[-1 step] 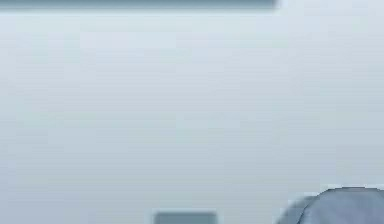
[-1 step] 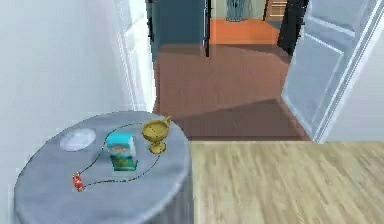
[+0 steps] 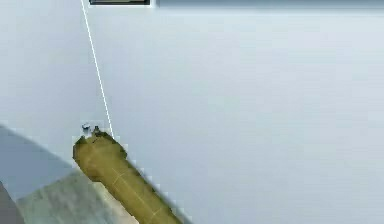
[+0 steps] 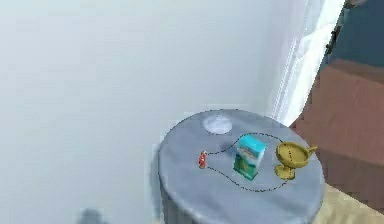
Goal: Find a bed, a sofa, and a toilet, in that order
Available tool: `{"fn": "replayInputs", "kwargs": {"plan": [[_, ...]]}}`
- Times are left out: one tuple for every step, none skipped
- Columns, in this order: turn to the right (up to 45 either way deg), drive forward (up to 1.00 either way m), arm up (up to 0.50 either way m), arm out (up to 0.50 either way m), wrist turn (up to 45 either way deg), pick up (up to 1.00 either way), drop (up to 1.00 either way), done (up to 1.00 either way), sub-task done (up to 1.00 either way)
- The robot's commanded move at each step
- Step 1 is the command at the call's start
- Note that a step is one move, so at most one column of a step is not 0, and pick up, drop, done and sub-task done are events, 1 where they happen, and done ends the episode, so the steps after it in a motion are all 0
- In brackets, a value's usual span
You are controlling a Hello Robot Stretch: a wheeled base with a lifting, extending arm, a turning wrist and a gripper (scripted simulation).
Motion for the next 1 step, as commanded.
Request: {"fn": "replayInputs", "kwargs": {"plan": [[-45.0, 0.0, 0.0, 0.0, 0.0, 0.0, 0.0, 0.0, 0.0]]}}
